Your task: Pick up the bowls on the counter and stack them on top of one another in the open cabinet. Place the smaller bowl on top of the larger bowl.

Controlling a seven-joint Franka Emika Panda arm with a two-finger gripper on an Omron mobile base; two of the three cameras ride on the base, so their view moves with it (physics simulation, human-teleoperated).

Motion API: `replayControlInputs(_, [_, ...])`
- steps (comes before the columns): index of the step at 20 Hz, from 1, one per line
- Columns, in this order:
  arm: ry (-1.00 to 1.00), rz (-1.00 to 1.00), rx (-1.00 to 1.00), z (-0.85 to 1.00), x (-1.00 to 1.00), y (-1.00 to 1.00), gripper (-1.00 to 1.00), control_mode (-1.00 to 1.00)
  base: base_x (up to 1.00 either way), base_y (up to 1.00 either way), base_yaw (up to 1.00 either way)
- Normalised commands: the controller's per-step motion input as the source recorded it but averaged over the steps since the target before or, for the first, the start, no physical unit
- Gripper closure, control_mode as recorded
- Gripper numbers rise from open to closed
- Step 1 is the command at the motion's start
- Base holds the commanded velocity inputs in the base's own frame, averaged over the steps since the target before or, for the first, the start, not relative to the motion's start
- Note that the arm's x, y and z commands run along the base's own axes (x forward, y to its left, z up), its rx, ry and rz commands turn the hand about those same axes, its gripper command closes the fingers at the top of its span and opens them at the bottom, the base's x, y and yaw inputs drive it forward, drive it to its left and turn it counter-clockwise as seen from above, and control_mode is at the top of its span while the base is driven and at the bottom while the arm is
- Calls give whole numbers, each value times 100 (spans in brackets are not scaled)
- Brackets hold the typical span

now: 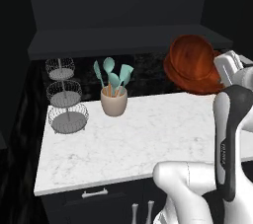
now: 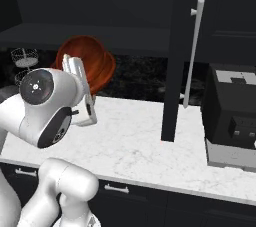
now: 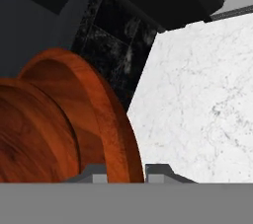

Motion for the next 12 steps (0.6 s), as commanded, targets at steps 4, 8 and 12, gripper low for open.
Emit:
replayControlInputs(4, [-16, 0, 0, 89, 30, 14, 100, -100, 0, 0, 0])
replayControlInputs(8, [0, -3, 0, 27, 100, 9, 100, -100, 0, 0, 0])
replayControlInputs(12, [1, -6, 0, 14, 100, 6, 100, -100, 0, 0, 0])
